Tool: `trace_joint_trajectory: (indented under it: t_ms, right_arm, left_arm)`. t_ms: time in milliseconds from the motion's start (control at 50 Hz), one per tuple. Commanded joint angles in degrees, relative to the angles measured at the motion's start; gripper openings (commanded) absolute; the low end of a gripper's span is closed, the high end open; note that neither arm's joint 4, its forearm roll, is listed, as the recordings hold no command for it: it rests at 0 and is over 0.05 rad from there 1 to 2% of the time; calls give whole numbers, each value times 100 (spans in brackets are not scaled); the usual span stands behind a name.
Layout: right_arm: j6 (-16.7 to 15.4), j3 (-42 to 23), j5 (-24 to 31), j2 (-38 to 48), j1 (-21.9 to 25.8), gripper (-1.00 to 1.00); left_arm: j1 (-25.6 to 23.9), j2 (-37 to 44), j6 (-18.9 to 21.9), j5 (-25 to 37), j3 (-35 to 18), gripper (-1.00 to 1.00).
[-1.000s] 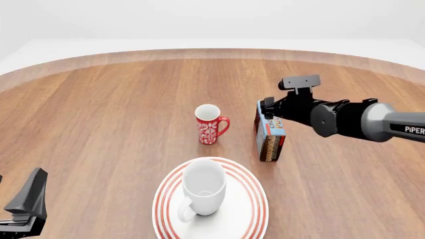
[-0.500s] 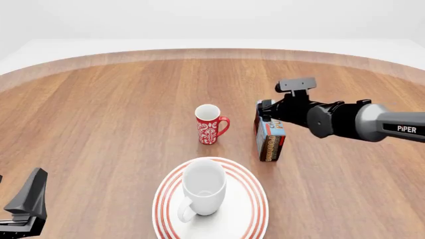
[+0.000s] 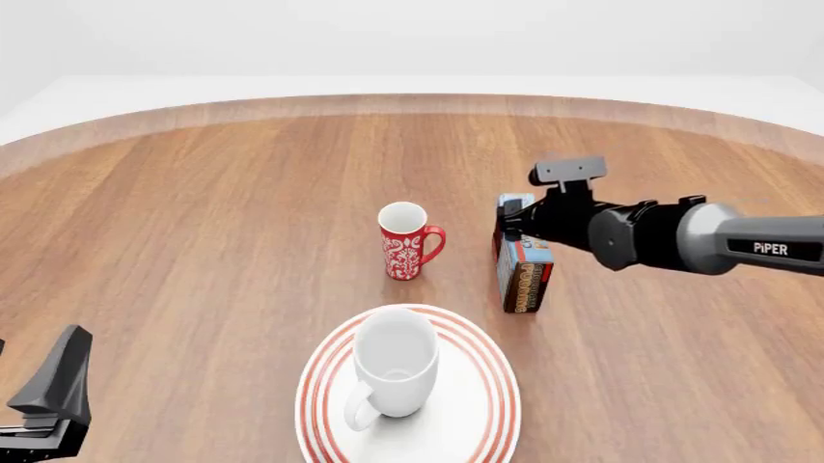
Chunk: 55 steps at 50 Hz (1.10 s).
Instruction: Pick up the white mug and put it on the plate, and put the chocolate pudding to the right of the plate.
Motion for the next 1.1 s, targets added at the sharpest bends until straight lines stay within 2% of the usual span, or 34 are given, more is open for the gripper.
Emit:
trace_joint_trajectory:
  t_ms: [20,520,780,900,1100]
  right_arm:
    - [3,-13,-15,79,2,100]
    - [-11,-34,-34,235,10,100]
    - [-6,-31,-49,297,-9,100]
    - [-9,-45,-48,331,-11,100]
    - [-5,-60,-50,413,-21,100]
  left_arm:
    - [-1,262,2,-254,1,100]
    - [-10,555,24,-543,0,100]
    - [-15,454,36,-444,0,100]
    - [-16,44,42,-35,0,100]
    - [-21,150,49,-136,0,100]
